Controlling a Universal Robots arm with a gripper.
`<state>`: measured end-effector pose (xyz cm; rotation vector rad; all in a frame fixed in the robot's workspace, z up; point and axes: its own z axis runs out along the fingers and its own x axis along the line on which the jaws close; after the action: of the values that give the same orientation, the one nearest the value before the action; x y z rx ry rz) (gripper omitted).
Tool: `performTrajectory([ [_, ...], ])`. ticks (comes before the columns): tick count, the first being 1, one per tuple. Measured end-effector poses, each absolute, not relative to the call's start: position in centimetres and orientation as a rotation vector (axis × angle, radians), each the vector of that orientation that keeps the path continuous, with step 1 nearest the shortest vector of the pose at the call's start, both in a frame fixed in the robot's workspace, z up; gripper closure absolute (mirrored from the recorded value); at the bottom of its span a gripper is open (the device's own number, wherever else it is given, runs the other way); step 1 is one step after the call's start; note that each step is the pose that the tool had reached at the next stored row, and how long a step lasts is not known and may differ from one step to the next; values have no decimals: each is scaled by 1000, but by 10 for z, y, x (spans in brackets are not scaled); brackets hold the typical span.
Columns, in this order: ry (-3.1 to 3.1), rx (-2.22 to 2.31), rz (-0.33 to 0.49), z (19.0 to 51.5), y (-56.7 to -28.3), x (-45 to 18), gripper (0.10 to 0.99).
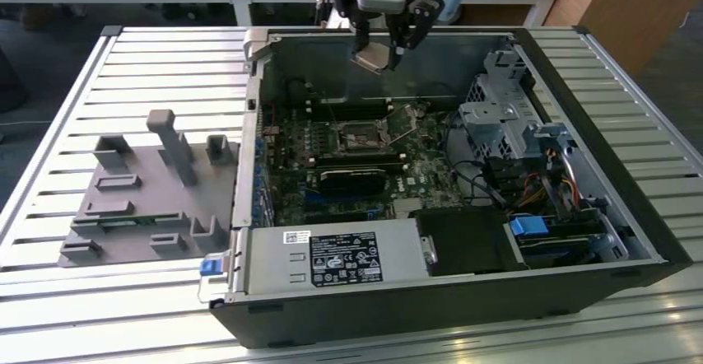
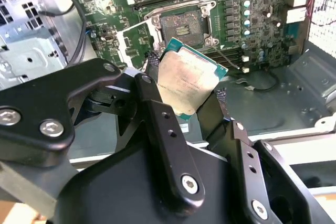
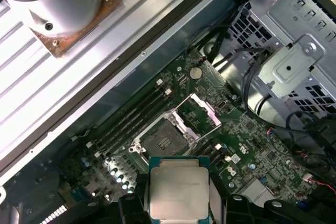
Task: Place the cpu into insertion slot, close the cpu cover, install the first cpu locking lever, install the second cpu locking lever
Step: 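Place the cpu into insertion slot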
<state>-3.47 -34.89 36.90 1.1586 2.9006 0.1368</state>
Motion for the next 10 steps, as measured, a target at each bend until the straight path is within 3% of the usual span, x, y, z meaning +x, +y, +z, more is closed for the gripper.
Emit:
performTrajectory([
  [10, 2838, 1294, 135, 367, -349, -35, 545],
])
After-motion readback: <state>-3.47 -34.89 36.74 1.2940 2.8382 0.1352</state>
